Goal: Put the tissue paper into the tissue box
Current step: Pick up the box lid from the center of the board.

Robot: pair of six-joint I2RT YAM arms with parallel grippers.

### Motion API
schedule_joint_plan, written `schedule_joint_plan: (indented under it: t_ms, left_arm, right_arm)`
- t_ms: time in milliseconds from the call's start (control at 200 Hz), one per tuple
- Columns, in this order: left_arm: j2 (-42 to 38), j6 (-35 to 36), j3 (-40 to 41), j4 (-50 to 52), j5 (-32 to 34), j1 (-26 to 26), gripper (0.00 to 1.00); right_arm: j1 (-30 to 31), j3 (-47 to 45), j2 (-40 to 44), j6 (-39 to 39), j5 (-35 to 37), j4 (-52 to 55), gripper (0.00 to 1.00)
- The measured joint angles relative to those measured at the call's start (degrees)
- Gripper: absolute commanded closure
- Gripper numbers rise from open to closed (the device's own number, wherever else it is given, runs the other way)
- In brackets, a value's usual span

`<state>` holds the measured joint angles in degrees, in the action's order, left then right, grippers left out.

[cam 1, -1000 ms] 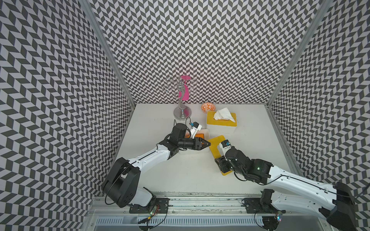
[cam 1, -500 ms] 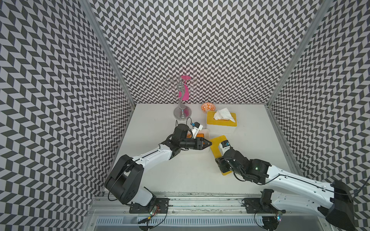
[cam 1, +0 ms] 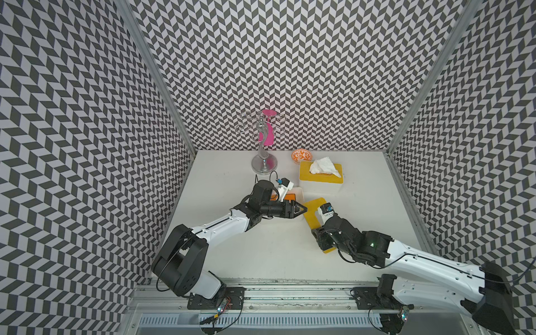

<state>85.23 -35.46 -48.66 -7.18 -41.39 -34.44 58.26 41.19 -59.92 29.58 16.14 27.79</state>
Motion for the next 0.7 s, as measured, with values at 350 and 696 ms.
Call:
schedule_joint_plan:
  t_ms: [350, 696]
  left_arm:
    - [-0.9, 1.0, 0.0, 0.9, 0.3, 2.0, 0.26]
    - [-2.1, 0.9, 0.0, 0.8, -0.3, 2.6, 0.38]
  right_arm:
    - [0.7, 0.0, 0.0, -0.3, -0.6, -0.9, 0.85]
    - [0.9, 0.0, 0.0, -0.7, -0.9, -1.2, 0.85]
